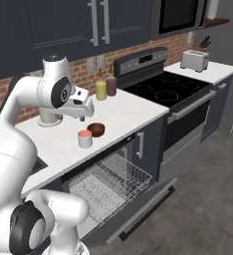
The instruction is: Pick up the cup and bowl from the counter, place them in the dishwasher, and close the dishwasher door.
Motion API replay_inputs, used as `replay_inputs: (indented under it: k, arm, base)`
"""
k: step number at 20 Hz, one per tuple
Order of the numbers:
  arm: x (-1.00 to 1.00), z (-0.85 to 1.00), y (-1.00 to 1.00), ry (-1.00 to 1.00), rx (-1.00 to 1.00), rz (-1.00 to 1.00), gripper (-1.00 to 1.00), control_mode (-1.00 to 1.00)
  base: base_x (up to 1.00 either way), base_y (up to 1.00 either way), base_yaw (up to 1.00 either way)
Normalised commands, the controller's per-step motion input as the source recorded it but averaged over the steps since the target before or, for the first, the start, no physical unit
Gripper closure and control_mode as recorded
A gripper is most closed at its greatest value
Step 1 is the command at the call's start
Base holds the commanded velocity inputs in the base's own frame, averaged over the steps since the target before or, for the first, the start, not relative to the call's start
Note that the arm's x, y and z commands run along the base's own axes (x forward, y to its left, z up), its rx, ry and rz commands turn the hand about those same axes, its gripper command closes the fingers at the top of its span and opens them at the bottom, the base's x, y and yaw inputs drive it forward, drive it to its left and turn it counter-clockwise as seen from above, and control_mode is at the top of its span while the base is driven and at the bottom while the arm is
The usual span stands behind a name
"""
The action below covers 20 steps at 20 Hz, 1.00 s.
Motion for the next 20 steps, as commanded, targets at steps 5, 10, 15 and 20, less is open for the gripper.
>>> replay_inputs:
  k: [5, 10, 15, 20]
  arm:
    - [0.00, 0.00, 0.00, 0.00, 0.00, 0.00, -1.00, 1.00]
    - [0.00, 0.00, 0.00, 0.00, 0.00, 0.00, -1.00, 1.00]
    - [0.00, 0.00, 0.00, 0.00, 0.00, 0.00, -1.00, 1.00]
    - [0.00, 0.00, 0.00, 0.00, 0.00, 0.00, -1.00, 1.00]
  base:
    - [-0.05, 0.51, -0.16]
    - [0.00, 0.40, -0.12]
    - [-0.01, 0.38, -0.12]
    - [0.00, 0.34, -0.16]
